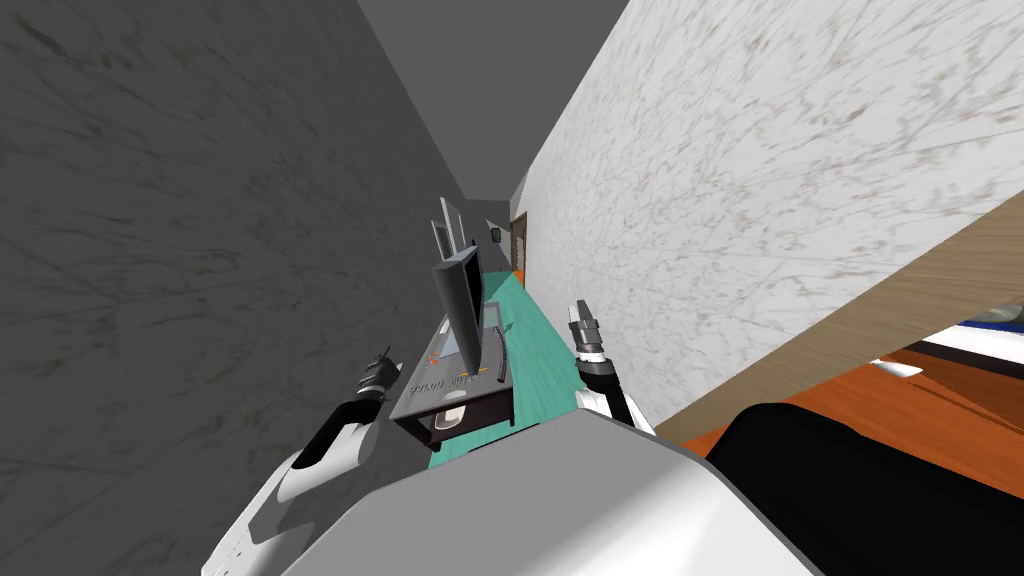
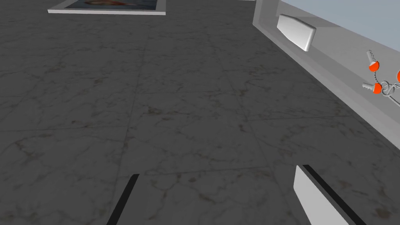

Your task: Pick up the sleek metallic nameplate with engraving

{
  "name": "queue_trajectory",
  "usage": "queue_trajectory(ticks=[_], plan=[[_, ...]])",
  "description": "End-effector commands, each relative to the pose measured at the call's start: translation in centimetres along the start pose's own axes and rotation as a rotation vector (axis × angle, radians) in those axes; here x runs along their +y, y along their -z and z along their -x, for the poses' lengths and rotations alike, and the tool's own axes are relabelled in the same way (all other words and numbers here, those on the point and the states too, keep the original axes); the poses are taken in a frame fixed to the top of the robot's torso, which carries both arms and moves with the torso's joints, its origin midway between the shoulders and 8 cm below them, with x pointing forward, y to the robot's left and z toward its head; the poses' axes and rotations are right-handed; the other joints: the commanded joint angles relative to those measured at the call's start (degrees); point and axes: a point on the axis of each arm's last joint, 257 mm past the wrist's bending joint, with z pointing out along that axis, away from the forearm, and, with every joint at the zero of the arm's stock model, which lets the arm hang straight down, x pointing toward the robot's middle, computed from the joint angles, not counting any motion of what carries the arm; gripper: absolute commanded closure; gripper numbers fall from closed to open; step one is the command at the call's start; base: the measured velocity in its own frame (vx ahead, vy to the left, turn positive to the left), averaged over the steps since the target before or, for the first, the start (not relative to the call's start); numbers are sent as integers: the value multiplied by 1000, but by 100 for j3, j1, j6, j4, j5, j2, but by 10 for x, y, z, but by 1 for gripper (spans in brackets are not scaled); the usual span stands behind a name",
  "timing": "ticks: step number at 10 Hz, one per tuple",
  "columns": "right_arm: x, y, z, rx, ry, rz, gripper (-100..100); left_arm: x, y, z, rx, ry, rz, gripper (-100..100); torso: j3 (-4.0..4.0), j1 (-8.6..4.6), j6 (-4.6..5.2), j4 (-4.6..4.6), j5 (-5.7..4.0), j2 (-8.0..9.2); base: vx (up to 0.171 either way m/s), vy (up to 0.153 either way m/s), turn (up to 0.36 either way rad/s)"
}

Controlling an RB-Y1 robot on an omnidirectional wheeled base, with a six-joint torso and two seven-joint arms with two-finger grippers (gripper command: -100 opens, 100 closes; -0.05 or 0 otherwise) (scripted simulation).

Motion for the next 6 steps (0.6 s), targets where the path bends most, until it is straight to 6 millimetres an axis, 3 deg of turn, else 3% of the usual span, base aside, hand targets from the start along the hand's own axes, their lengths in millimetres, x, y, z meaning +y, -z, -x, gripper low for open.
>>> queue_trajectory(ticks=[1,2,3,4,6], plan=[[0,0,0,0,0,0,0,19,-5,11,-25,16,53,-100,0,0,0,0,0,0,-19,52,-161],[0,0,0,0,0,0,0,20,-5,11,-26,16,55,-100,1,-4,-5,0,0,1,-8,21,-8],[0,0,0,0,0,0,0,29,-12,24,-50,44,99,-100,-1,-14,-5,0,-2,-2,-10,35,-412],[0,0,0,0,0,0,0,41,-11,29,-61,45,122,-100,-2,-10,-6,-1,-2,-3,-15,34,-24],[0,0,0,0,0,0,0,62,-14,48,-101,76,190,-100,2,-4,0,1,-1,3,-28,52,-252]])
